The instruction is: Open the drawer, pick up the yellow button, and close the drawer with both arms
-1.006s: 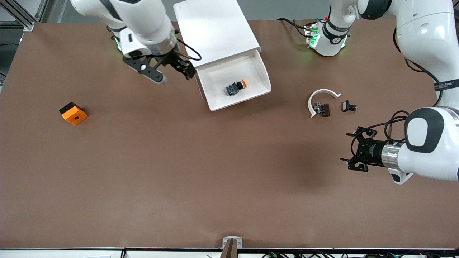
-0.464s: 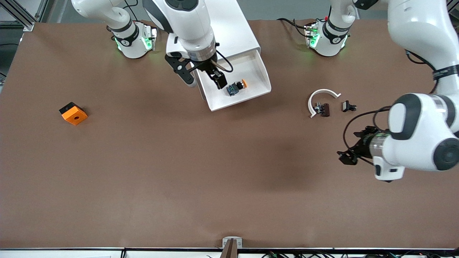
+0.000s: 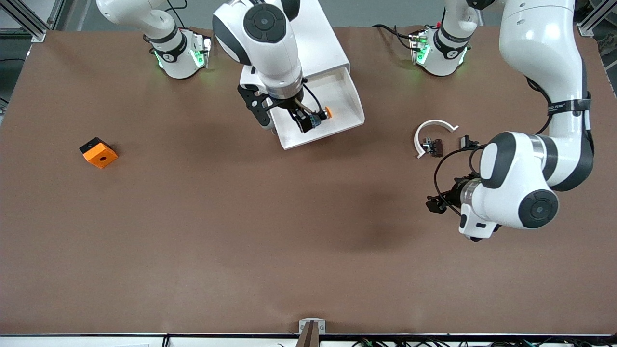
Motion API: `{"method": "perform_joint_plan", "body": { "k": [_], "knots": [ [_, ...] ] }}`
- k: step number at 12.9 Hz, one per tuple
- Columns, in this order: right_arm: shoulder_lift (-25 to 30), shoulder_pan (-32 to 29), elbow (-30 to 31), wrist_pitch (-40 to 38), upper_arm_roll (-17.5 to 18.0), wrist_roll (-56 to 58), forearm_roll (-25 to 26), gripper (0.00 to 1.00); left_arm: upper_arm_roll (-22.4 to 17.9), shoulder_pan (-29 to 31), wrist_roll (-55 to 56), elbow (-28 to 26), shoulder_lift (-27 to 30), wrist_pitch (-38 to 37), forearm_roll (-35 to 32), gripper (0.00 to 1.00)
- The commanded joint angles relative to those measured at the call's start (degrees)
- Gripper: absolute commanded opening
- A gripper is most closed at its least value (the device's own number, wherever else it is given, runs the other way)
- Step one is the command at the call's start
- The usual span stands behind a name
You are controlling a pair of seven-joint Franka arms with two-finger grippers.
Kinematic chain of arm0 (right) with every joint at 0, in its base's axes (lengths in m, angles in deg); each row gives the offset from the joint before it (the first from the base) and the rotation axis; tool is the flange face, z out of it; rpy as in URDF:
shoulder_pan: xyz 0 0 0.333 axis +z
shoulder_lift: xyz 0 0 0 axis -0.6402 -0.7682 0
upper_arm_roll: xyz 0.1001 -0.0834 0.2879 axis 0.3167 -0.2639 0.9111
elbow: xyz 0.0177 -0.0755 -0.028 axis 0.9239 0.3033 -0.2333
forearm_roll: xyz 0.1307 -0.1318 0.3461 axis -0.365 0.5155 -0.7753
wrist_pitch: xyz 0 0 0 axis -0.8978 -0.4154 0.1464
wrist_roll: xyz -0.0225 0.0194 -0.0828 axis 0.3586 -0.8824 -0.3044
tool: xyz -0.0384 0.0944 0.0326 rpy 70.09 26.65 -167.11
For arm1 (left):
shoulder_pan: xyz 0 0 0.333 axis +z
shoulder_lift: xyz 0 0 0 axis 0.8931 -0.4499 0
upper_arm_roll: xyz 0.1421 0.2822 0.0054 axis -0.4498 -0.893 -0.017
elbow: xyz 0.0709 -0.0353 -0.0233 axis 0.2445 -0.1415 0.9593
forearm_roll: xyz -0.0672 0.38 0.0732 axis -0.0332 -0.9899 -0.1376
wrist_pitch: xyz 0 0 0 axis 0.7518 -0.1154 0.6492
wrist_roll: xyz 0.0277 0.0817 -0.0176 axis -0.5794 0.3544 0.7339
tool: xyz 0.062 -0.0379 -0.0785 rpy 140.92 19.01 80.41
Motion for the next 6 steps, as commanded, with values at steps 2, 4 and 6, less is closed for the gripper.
{"method": "perform_joint_plan", "body": {
  "k": [2, 4, 6],
  "knots": [
    [-3.4, 1.3, -2.4, 2.5, -0.7, -1.5, 0.2, 1.0, 2.1, -1.5, -0.7, -8.0, 6.5, 1.5, -2.7, 1.0],
    [-4.8, 1.4, -2.4, 4.3, -0.7, -1.6, 0.2, 1.0, 3.5, -1.3, -0.8, -19.0, 13.9, 6.0, -4.5, 1.0],
    [-5.3, 2.4, -2.4, 4.3, -0.7, -1.5, 0.3, 1.0, 4.3, -1.3, -1.1, -26.0, 18.9, 9.7, -4.6, 1.0]
  ]
}}
